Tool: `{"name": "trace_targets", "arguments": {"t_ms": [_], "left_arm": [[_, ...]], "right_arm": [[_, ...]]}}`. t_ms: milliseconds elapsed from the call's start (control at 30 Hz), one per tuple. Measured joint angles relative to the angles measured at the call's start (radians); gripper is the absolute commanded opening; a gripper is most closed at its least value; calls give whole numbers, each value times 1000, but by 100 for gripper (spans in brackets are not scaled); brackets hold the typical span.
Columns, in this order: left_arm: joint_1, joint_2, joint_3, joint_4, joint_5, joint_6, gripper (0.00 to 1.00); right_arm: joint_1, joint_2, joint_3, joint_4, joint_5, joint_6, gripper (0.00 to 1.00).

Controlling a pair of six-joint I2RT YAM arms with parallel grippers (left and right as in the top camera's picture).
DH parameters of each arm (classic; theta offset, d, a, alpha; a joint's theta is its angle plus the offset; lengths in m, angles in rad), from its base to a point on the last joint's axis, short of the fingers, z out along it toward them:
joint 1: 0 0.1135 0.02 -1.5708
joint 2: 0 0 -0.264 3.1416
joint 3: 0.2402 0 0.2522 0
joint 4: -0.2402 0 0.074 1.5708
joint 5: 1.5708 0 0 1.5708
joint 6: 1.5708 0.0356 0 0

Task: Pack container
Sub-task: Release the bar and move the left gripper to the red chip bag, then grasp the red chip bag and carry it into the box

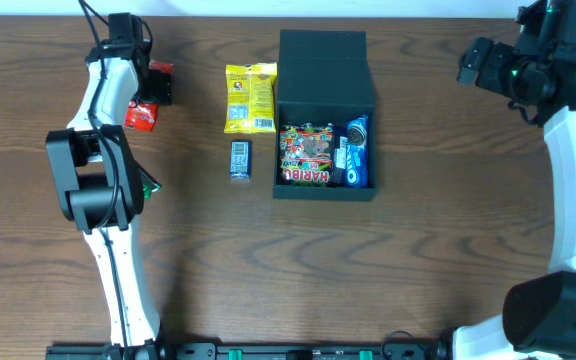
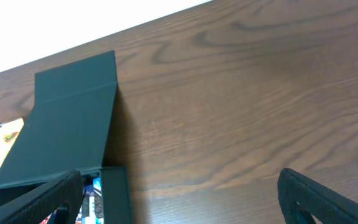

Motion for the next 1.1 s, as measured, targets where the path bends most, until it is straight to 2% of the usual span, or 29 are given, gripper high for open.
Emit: {"name": "trace_targets", "arguments": {"t_ms": [33, 133, 267, 333, 400, 600, 767, 933, 1100], "left_arm": [[2, 0, 0, 1, 2, -3, 80], [3, 2, 0, 0, 5, 6, 56], [3, 2, 0, 0, 2, 6, 30], [3, 2, 11, -10, 1, 13, 23], [1, 2, 28, -29, 0, 2, 19], [-15, 2, 90, -129, 13, -38, 16], [-85, -59, 144, -161, 20, -78, 12], [-224, -212, 164, -218, 23, -201, 8], [-402, -302, 193, -333, 27, -409, 6]], "right_arm": [[0, 0, 0, 0, 0, 3, 99], [0, 0, 0, 1, 0, 6, 99], [0, 0, 0, 3, 0, 12, 99], [0, 0, 0, 5, 0, 13, 99], [0, 0, 0, 10, 0, 13, 99], [0, 0, 0, 27, 0, 13, 99], [0, 0, 0, 33, 0, 13, 99], [-6, 0, 0, 36, 4, 13, 99], [-49, 0, 0, 47, 5, 13, 99]]}}
